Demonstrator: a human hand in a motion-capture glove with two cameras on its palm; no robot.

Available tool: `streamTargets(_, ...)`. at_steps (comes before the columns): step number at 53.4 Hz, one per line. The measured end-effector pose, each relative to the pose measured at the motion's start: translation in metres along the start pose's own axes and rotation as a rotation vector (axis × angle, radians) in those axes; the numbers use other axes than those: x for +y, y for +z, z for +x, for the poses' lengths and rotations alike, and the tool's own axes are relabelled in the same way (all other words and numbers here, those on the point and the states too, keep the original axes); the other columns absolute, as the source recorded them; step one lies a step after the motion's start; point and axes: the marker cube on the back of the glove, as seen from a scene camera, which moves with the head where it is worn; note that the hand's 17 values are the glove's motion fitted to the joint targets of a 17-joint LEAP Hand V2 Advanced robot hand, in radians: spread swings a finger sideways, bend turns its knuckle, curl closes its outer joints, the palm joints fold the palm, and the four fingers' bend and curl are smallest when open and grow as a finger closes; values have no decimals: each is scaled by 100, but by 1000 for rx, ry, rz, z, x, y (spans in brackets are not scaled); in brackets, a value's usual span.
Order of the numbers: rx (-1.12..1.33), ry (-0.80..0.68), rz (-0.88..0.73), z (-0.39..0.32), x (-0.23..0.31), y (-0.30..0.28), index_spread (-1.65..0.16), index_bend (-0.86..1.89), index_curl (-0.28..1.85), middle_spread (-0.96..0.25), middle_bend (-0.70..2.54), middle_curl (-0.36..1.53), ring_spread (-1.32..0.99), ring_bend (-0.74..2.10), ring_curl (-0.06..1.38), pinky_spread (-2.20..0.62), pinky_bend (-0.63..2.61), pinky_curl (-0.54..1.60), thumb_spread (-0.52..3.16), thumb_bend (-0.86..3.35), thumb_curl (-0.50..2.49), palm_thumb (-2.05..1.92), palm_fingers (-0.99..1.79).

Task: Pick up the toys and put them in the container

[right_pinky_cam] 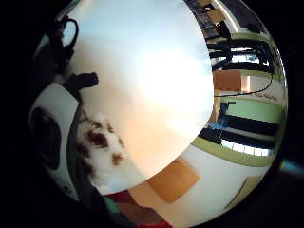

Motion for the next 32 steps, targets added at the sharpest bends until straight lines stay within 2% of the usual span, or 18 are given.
streamTargets(5, 13, 18, 55, 1, -4, 1, -46, 14, 17, -34, 29, 25, -41, 107, 41, -40, 116, 41, 136, 12, 39, 43, 77)
streamTargets(14, -41, -1, 145, 11, -13, 5, -46, 17, 19, -42, 49, 34, -45, 106, 42, -45, 100, 36, 106, 12, 53, 58, 105)
streamTargets(15, -50, -7, 141, 12, -14, 5, -45, 15, 19, -42, 45, 33, -46, 103, 41, -45, 101, 36, 107, 11, 52, 58, 97)
streamTargets(16, -60, -14, 136, 14, -15, 4, -46, 21, 21, -42, 55, 38, -44, 110, 45, -45, 96, 35, 100, 10, 55, 57, 118)
streamTargets(17, -71, -21, 131, 15, -17, 4, -47, 22, 21, -43, 58, 38, -44, 110, 44, -46, 95, 35, 97, 8, 55, 56, 121)
streamTargets(24, -133, -47, 108, 12, -20, -1, -47, 29, 26, -43, 74, 48, -42, 116, 47, -47, 87, 34, 83, 2, 61, 53, 127)
streamTargets(32, -127, -110, 143, -27, -13, -29, -45, 40, 33, -41, 89, 56, -39, 120, 49, -47, 82, 34, 75, -1, 67, 51, 126)
